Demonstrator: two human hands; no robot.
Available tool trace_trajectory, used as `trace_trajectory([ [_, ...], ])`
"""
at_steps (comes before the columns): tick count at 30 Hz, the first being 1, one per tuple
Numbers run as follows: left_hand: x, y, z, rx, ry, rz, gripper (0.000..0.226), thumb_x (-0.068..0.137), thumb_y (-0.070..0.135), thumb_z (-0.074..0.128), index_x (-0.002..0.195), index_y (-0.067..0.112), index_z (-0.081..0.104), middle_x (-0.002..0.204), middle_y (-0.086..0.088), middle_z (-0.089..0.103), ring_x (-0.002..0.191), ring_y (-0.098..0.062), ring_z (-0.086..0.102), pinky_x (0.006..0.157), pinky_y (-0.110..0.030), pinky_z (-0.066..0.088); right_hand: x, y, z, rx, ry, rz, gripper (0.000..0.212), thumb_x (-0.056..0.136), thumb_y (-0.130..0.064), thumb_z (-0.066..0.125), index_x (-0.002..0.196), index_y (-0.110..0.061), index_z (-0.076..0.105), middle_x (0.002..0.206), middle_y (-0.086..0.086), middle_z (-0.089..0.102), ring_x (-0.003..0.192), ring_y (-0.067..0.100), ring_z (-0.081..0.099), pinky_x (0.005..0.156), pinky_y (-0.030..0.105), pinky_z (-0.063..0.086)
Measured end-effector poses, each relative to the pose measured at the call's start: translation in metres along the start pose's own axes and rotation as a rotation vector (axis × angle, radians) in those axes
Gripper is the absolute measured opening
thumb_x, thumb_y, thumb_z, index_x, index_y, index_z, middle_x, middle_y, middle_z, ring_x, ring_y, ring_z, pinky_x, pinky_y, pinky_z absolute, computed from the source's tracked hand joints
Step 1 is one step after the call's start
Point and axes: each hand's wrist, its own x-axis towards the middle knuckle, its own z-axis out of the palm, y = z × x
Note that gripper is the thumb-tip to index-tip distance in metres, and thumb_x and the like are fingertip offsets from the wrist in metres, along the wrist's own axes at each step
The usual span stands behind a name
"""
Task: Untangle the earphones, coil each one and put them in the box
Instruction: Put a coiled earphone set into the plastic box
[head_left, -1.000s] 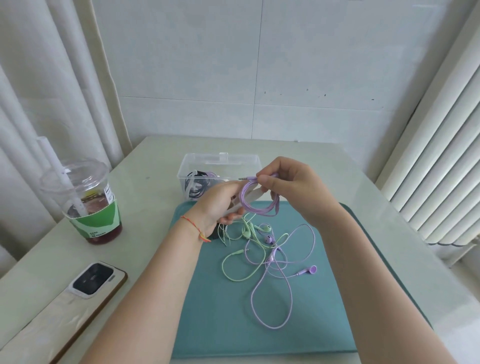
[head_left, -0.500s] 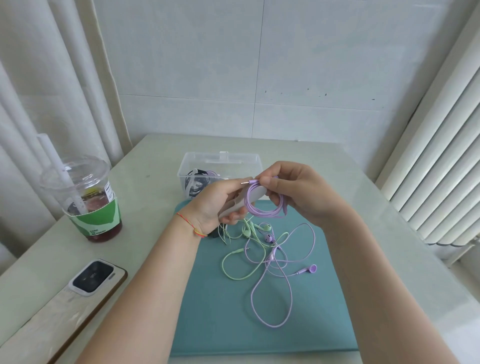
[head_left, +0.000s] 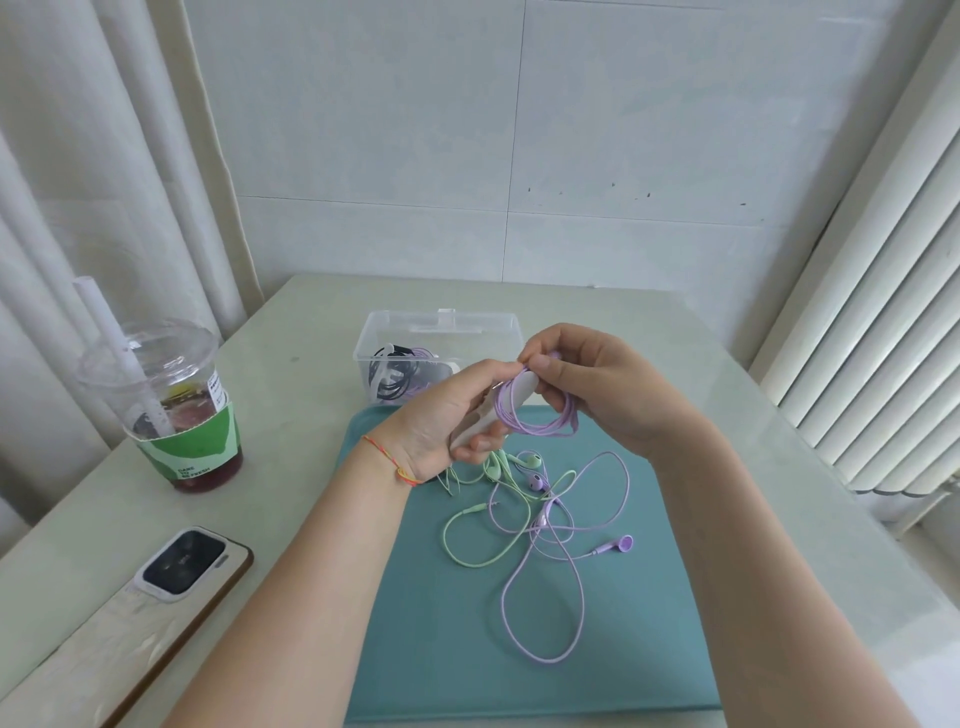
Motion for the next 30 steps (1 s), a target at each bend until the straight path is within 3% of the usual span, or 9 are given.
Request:
trace_trajectory([
  [8,-0.001,0.001,0.002,-0.1,0.013,0.038,0.02,0.095,0.029,0.04,0.085,0.022,0.056,0.057,0.0,0.035,0.043,-0.011,0.029,0.044,-0.023,0.007,0.001,0.002,0.004,0.142,0.014,0.044,0.01,0.096,-0.004,0.052,0.087,-0.005,0.056,0.068,0.004,0.059,0.058,0.014,0.049,0.058,0.02,0.041],
  [14,0.007,-0.002,-0.003,-0.292,0.044,0.112,0.031,0.094,0.022,0.037,0.072,0.026,0.058,0.056,0.0,0.037,0.042,-0.008,0.026,0.042,-0.02,0.009,0.002,0.002,0.011,0.133,0.018,0.074,0.01,0.097,-0.001,0.049,0.095,-0.004,0.059,0.078,0.006,0.066,0.066,0.015,0.057,0.064,0.026,0.047],
  [18,0.006,-0.001,-0.003,-0.219,0.044,0.158,0.029,0.09,0.048,0.056,0.091,0.019,0.058,0.059,0.001,0.045,0.045,-0.006,0.031,0.04,-0.018,0.012,0.004,0.004,0.015,0.045,0.074,0.064,0.005,0.096,-0.003,0.054,0.097,-0.004,0.059,0.088,0.019,0.065,0.077,0.026,0.053,0.072,0.04,0.041],
  [21,0.008,-0.004,-0.001,-0.138,0.199,0.212,0.032,0.076,0.041,0.074,0.095,0.021,0.058,0.085,-0.011,0.053,0.051,-0.007,0.036,0.039,-0.016,0.022,0.005,0.003,0.018,-0.016,0.09,0.048,0.003,0.095,-0.007,0.058,0.097,-0.005,0.059,0.086,0.018,0.066,0.077,0.027,0.052,0.072,0.041,0.04],
  [23,0.009,-0.004,0.002,-0.194,0.292,0.247,0.018,0.079,0.029,0.074,0.085,0.023,0.059,0.095,-0.016,0.054,0.054,-0.011,0.044,0.045,-0.019,0.032,0.005,0.001,0.021,-0.059,0.109,0.05,0.003,0.095,-0.007,0.059,0.097,-0.005,0.059,0.08,0.01,0.066,0.073,0.022,0.052,0.066,0.034,0.043],
  [26,0.009,-0.002,0.0,-0.217,0.355,0.32,0.013,0.083,0.021,0.073,0.081,0.015,0.062,0.085,-0.013,0.063,0.066,-0.018,0.059,0.066,-0.03,0.047,0.005,0.001,0.023,-0.132,0.132,0.072,0.004,0.094,-0.007,0.06,0.098,-0.006,0.06,0.078,0.006,0.067,0.065,0.016,0.054,0.057,0.022,0.044],
  [28,0.007,0.0,-0.004,-0.13,0.413,0.305,0.018,0.073,0.028,0.08,0.083,0.016,0.071,0.084,-0.008,0.067,0.081,-0.022,0.061,0.08,-0.035,0.043,0.005,0.001,0.022,-0.183,0.143,0.086,0.006,0.093,-0.006,0.059,0.098,-0.008,0.062,0.077,0.005,0.067,0.062,0.014,0.053,0.056,0.021,0.044],
  [30,0.005,0.0,-0.006,-0.094,0.421,0.264,0.021,0.068,0.029,0.082,0.086,0.019,0.077,0.087,-0.005,0.07,0.085,-0.021,0.061,0.082,-0.036,0.042,0.005,0.001,0.021,-0.221,0.142,0.098,0.008,0.092,-0.005,0.059,0.097,-0.009,0.063,0.076,0.003,0.067,0.062,0.014,0.052,0.056,0.02,0.044],
])
